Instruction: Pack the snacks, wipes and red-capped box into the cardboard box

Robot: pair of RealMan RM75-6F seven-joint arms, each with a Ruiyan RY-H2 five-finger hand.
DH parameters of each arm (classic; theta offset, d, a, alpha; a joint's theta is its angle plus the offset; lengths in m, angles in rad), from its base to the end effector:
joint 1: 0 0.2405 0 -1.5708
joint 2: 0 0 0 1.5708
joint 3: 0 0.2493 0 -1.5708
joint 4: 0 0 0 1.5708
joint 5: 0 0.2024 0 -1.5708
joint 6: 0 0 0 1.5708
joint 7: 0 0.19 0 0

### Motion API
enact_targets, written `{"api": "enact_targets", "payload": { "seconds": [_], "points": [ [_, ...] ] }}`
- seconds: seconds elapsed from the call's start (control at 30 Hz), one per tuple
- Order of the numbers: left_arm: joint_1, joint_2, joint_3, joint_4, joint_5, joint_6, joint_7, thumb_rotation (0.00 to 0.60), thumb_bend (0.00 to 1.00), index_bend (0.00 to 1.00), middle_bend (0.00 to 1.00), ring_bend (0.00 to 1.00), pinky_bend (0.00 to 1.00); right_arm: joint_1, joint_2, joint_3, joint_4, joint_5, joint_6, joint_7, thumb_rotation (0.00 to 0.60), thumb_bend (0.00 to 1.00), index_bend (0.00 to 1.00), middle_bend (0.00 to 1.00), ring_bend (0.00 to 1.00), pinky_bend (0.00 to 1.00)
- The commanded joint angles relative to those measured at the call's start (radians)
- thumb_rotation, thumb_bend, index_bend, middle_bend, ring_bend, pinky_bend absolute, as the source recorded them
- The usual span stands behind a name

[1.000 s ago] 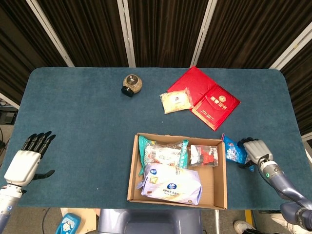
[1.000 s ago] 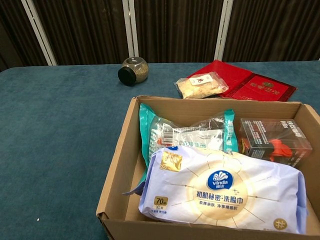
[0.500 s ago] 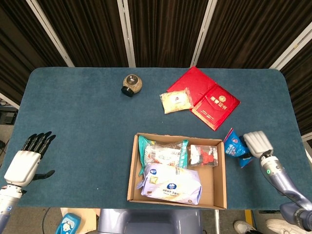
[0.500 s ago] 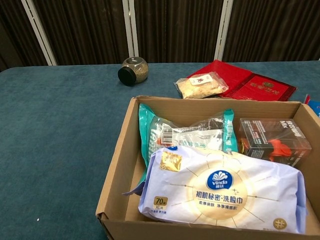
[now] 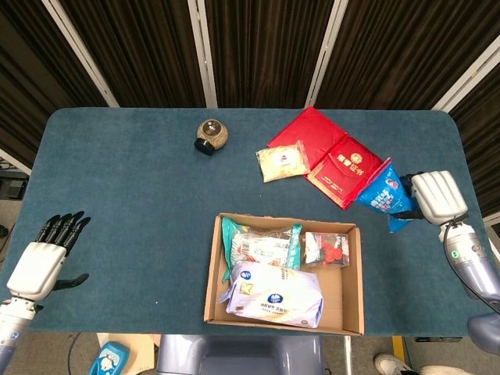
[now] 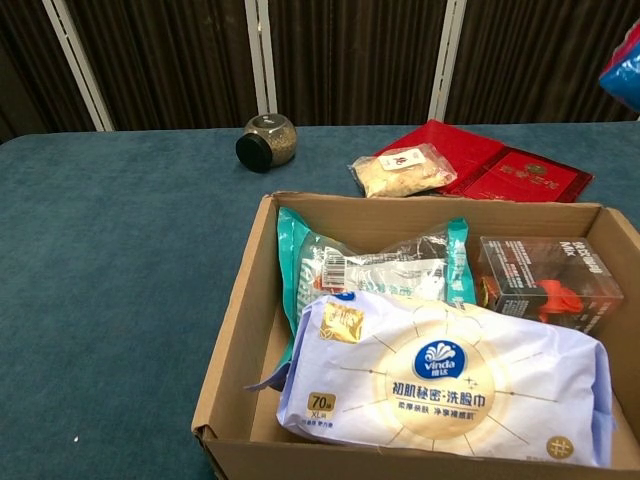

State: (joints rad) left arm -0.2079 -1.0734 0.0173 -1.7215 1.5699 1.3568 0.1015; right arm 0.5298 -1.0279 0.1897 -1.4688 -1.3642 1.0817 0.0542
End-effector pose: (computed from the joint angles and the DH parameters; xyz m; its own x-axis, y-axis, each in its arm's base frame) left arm -0.2593 0.2402 0.1284 0.4616 0.1359 0.8766 0.8787 -0.2055 -0.4309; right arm -0.2343 -0.3867 0.1878 0.5222 -0.0092 0.8528 -0.8338 -0.2156 0.5082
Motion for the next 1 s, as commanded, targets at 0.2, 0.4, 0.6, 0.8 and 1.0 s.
{"api": "enact_targets", "payload": {
  "seconds": [0.2, 0.4, 0.6, 0.8, 1.0],
  "points": [
    [0.006, 0.007, 0.005, 0.000, 0.006, 0.007, -0.016, 0.600, 0.00, 0.00, 0.00, 0.00, 0.00, -0.019, 0.157, 0.011, -0.352, -0.090, 0.070, -0.100, 0.600, 0.15, 0.71, 0.64, 0.61, 0.72],
    [0.008, 0.010, 0.012, -0.002, 0.016, 0.006, -0.023, 0.600, 0.00, 0.00, 0.00, 0.00, 0.00, 0.004, 0.093, -0.020, -0.464, -0.110, 0.028, -0.199, 0.600, 0.15, 0.67, 0.60, 0.57, 0.71],
    [0.008, 0.010, 0.014, -0.002, 0.011, 0.000, -0.026, 0.600, 0.00, 0.00, 0.00, 0.00, 0.00, 0.062, -0.003, -0.034, -0.497, -0.019, -0.072, -0.354, 0.600, 0.00, 0.11, 0.05, 0.03, 0.11],
    [0.010, 0.014, 0.013, -0.003, 0.006, -0.002, -0.036, 0.600, 0.00, 0.00, 0.00, 0.00, 0.00, 0.111, -0.035, -0.026, -0.523, 0.166, -0.116, -0.527, 0.600, 0.00, 0.00, 0.00, 0.00, 0.03],
    [0.012, 0.018, 0.012, -0.002, 0.000, -0.001, -0.046, 0.600, 0.00, 0.00, 0.00, 0.00, 0.00, 0.085, -0.029, -0.034, -0.497, 0.231, -0.022, -0.614, 0.600, 0.00, 0.00, 0.00, 0.00, 0.03]
  ]
}}
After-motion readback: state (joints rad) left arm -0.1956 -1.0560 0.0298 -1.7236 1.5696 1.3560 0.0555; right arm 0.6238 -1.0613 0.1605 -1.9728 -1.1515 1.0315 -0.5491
